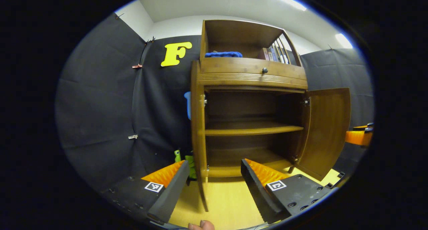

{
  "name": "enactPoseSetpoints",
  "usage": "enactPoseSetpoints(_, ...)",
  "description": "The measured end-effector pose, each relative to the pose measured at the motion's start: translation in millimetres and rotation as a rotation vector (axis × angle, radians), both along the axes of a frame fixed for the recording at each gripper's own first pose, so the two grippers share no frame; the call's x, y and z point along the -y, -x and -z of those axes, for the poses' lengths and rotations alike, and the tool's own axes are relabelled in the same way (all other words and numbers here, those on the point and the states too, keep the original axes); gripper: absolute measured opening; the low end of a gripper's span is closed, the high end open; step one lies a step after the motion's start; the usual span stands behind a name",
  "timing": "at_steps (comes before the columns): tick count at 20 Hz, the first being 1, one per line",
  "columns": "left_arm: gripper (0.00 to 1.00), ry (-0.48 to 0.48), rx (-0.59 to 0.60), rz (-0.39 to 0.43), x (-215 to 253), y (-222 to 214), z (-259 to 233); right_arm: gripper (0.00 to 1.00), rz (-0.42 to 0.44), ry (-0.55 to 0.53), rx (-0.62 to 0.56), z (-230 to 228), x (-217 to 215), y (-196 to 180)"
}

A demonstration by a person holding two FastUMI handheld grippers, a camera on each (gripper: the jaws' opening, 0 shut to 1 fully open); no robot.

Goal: Open the right door of the double-door shoe cabinet with the right hand, and open the left door with the left hand.

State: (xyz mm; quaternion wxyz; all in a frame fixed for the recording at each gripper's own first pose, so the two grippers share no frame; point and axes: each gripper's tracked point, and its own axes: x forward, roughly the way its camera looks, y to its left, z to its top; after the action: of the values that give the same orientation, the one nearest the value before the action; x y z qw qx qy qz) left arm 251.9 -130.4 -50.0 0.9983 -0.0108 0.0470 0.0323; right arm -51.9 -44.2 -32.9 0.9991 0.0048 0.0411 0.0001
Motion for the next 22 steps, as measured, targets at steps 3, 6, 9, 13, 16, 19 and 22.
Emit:
enactPoseSetpoints(3,0.98,0.044,0.024,0.013,20,-11,-8,0.98,-0.007,-0.005,0.012,-4,18,-10)
enactPoseSetpoints(6,0.97,0.013,0.012,0.031,31,-14,-10,0.98,-0.019,-0.006,0.03,-9,30,-20)
enactPoseSetpoints(9,0.97,0.037,0.008,0.032,40,-15,-9,0.98,-0.037,-0.009,0.037,-11,35,-29)
enactPoseSetpoints(13,0.97,0.028,0.013,0.022,46,-20,-12,0.98,-0.059,-0.017,0.036,-10,39,-38)
enactPoseSetpoints(16,0.97,0.046,0.009,0.023,51,-19,-12,0.98,-0.071,0.001,0.042,-9,42,-40)
enactPoseSetpoints(19,0.97,0.039,0.018,0.015,52,-24,-13,0.98,-0.075,0.007,0.046,-11,49,-40)
enactPoseSetpoints(22,0.97,0.036,0.022,0.007,52,-31,-16,0.98,-0.073,0.003,0.043,-10,55,-41)
